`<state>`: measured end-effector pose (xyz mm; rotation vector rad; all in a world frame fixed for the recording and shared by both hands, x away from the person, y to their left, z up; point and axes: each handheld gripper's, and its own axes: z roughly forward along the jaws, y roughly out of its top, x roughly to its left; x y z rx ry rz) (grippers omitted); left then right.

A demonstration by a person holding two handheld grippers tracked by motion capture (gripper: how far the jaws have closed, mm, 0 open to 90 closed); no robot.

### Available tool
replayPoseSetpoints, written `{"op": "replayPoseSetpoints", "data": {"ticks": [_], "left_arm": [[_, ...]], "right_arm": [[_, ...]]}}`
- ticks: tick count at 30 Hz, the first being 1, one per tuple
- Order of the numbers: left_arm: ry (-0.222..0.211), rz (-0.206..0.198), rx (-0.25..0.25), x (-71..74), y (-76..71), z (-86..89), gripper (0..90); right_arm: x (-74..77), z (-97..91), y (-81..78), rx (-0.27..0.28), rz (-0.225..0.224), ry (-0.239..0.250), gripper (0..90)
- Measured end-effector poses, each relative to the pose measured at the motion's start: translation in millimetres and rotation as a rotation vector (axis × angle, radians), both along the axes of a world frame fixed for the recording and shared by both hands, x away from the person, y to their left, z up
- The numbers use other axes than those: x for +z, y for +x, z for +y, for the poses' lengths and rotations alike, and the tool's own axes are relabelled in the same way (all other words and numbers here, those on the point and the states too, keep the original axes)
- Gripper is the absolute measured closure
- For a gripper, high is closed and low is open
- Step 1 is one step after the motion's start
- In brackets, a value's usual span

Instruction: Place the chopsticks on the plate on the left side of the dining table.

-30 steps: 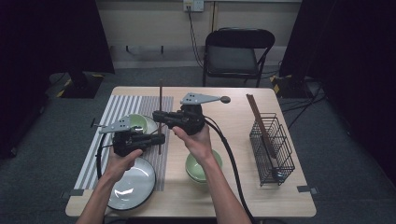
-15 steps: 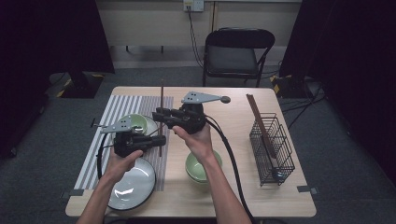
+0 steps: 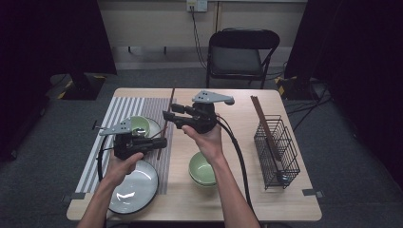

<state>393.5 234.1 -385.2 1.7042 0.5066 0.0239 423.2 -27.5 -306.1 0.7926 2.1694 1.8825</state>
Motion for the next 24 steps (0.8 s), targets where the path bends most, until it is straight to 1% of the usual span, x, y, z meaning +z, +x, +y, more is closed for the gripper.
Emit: {"op": "replayPoseSetpoints", "data": {"ticks": [4, 6, 7, 11, 13, 15, 17, 24], "left_arm": [[-0.001, 0.004, 0.002, 0.1, -0.4, 0.6, 84.8], [0.004, -0.002, 0.006, 0.7, -0.4, 1.6, 84.8], [-0.002, -0.001, 0.003, 0.5, -0.2, 1.8, 84.8], [0.000, -0.005, 0.008, 1.0, -0.7, 3.5, 84.9], [-0.006, -0.006, 0.010, 1.0, -0.8, 4.3, 84.8], [-0.003, -0.011, 0.012, 1.4, -0.7, 6.1, 84.9], [-0.011, -0.008, 0.016, 1.7, -1.1, 6.9, 84.9], [-0.010, -0.004, 0.022, 1.4, -0.5, 11.1, 85.0]], "right_arm": [[-0.8, -5.1, 0.4, -0.015, 0.001, 0.003, 50.7], [-1.6, -7.7, 1.1, -0.022, 0.002, 0.003, 49.2], [-1.9, -9.0, 1.3, -0.028, 0.004, 0.002, 48.5], [-3.8, -13.0, 3.1, -0.039, 0.005, 0.000, 45.4], [-4.5, -14.4, 3.6, -0.047, 0.009, -0.005, 43.7], [-5.0, -15.5, 4.0, -0.056, 0.008, -0.009, 42.6], [-5.6, -17.0, 4.3, -0.064, 0.010, -0.013, 41.5], [-8.2, -25.3, 6.6, -0.098, 0.017, -0.019, 38.8]]}}
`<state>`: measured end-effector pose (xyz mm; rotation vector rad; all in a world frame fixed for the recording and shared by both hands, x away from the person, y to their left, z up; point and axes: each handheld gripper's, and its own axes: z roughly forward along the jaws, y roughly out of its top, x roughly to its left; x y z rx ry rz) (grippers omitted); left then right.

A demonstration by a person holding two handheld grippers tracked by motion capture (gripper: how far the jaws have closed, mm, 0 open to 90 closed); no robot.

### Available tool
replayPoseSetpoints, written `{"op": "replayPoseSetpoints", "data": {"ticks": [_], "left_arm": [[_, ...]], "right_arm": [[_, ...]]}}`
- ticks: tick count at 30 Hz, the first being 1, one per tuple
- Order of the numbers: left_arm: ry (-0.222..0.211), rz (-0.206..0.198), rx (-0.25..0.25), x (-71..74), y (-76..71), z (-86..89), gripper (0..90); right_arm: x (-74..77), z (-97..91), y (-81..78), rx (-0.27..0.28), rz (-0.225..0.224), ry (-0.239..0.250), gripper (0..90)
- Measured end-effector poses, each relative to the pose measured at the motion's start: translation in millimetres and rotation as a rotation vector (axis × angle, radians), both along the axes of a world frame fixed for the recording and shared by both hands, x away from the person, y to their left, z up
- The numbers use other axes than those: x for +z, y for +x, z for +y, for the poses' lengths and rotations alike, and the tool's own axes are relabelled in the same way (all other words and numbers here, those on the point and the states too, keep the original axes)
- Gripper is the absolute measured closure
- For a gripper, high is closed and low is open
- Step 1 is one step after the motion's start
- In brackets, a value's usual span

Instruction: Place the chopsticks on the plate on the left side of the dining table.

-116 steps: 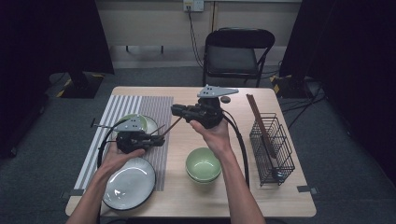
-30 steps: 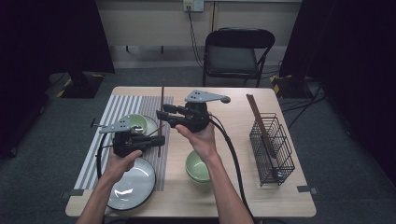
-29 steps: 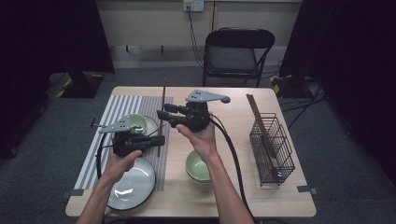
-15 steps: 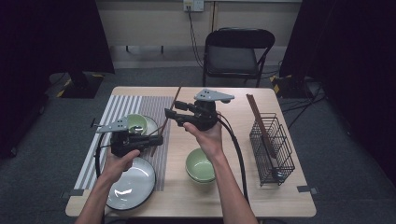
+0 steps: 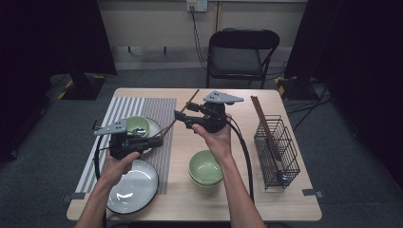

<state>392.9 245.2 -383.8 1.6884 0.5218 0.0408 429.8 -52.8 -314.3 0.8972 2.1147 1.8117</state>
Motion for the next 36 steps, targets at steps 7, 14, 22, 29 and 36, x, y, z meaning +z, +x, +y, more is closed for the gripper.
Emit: {"op": "replayPoseSetpoints", "data": {"ticks": [7, 14, 22, 29, 36], "left_arm": [[-0.001, -0.001, 0.002, 0.2, 0.0, 1.4, 85.0], [0.002, -0.001, 0.007, 0.5, 0.0, 3.5, 85.0], [0.012, 0.006, 0.006, -3.0, 0.7, 3.2, 85.0], [0.033, -0.001, -0.001, -3.0, 0.0, 2.2, 85.0], [0.040, -0.001, 0.001, -3.0, -0.4, 2.8, 85.0]], "right_arm": [[1.2, -7.2, 1.5, -0.029, -0.003, -0.011, 36.8], [-2.7, -12.7, 3.6, -0.049, 0.005, -0.017, 35.8], [0.1, -15.2, 3.3, -0.061, 0.000, -0.036, 29.5], [6.7, -21.1, 4.9, -0.084, -0.024, -0.028, 20.6], [4.1, -24.8, 9.9, -0.120, -0.014, -0.035, 18.5]]}}
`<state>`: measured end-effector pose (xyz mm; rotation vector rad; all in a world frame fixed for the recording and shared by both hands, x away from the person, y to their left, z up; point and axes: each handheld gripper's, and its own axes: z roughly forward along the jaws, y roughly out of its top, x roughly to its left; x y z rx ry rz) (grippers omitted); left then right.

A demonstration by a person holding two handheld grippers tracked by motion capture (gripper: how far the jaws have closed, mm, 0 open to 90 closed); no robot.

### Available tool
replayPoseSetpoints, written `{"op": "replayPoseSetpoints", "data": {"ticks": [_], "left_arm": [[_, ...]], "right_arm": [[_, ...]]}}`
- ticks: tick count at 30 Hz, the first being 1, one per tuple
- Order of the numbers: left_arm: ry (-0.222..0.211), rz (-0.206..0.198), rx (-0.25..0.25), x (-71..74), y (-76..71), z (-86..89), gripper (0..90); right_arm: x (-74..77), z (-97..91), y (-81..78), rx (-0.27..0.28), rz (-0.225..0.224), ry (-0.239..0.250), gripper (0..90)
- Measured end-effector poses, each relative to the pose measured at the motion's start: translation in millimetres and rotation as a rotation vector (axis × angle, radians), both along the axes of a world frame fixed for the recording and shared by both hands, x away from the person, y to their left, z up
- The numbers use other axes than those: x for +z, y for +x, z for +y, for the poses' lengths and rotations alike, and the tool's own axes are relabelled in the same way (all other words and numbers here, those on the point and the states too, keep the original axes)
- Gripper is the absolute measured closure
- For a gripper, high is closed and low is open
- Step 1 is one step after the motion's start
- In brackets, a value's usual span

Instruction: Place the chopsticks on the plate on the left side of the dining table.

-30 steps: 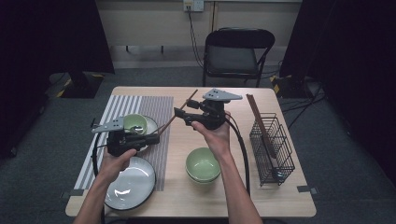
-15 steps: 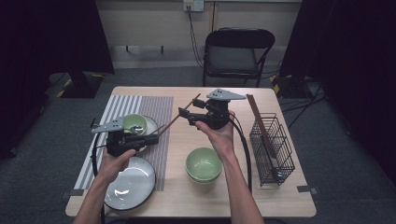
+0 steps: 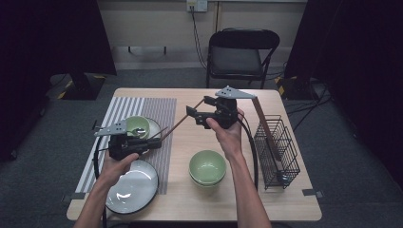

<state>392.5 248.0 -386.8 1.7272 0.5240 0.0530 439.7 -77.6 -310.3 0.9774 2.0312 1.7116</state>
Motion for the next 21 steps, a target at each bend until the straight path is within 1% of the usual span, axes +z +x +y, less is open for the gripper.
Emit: {"op": "replayPoseSetpoints", "data": {"ticks": [1, 2, 6, 8, 14, 17, 19, 21], "left_arm": [[-0.007, 0.002, 0.002, 0.2, -0.2, 0.5, 85.0], [-0.005, -0.002, 0.005, 0.6, -0.2, 1.2, 85.0], [-0.001, 0.000, 0.005, 0.8, -0.6, 2.1, 85.0], [-0.009, 0.000, 0.007, 1.3, -0.4, 3.1, 85.1], [-0.006, 0.002, 0.011, 1.3, -0.4, 3.2, 85.0], [-0.013, 0.000, 0.012, 1.6, -0.5, 3.8, 85.1], [-0.010, -0.005, 0.013, 1.8, -0.4, 4.5, 85.1], [-0.016, 0.000, 0.015, 1.8, -0.7, 4.8, 85.1]], "right_arm": [[-0.3, -0.2, 0.3, -0.011, 0.002, -0.006, 19.4], [-0.6, -0.3, 0.7, -0.020, 0.001, -0.014, 19.4], [-2.6, -1.4, 2.3, -0.030, 0.008, -0.031, 18.9], [-3.6, -2.2, 2.4, -0.034, 0.011, -0.037, 19.0], [-6.1, -3.6, 2.6, -0.039, 0.016, -0.041, 19.0], [-7.8, -4.4, 2.9, -0.040, 0.018, -0.038, 19.0], [-8.8, -4.7, 2.9, -0.043, 0.021, -0.039, 19.0], [-9.9, -4.8, 2.7, -0.042, 0.020, -0.038, 19.1]]}}
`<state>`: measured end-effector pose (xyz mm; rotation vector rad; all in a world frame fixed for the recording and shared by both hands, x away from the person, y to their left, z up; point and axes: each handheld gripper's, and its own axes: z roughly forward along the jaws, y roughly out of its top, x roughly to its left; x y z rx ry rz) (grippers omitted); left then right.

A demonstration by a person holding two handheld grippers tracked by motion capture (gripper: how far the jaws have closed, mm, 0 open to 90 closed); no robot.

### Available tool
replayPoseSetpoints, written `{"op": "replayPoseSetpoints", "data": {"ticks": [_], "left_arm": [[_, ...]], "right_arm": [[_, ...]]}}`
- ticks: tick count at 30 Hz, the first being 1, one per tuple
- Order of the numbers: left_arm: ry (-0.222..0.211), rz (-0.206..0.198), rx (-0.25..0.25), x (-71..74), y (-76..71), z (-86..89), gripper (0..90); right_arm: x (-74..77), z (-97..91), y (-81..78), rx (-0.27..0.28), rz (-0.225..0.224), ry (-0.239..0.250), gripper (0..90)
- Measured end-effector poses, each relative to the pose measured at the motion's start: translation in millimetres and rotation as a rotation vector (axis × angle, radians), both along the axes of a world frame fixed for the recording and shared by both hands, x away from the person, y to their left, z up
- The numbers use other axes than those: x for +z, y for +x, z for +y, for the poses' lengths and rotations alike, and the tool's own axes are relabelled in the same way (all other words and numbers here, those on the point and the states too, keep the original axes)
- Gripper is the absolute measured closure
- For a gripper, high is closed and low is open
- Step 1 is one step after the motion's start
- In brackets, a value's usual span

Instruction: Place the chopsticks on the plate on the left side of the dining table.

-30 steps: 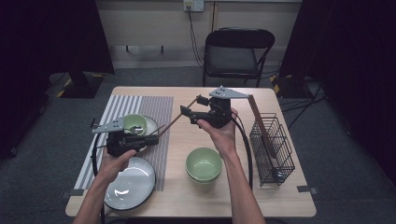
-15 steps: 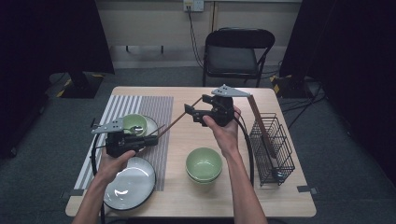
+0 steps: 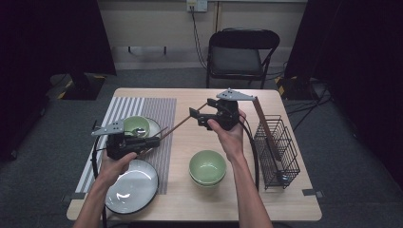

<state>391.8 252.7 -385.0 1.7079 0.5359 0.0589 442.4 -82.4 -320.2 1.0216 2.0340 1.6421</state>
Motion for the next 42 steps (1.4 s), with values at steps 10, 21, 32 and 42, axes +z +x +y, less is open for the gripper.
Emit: {"op": "replayPoseSetpoints", "data": {"ticks": [10, 21, 32, 42], "left_arm": [[-0.004, 0.004, 0.007, 0.8, 0.9, 2.3, 85.1], [-0.017, 0.001, 0.015, 1.2, 0.7, 4.7, 85.1], [-0.018, 0.004, 0.014, 0.8, 1.3, 5.9, 85.1], [-0.005, 0.004, 0.018, 0.5, 1.7, 5.3, 85.1]], "right_arm": [[-6.1, -1.5, -0.1, -0.005, 0.009, 0.000, 19.2], [-13.3, -4.4, 1.5, -0.011, 0.022, -0.007, 18.5], [-19.9, -6.5, 3.4, -0.018, 0.037, -0.013, 17.9], [-20.4, -8.0, 1.6, 0.012, 0.032, -0.017, 18.1]]}}
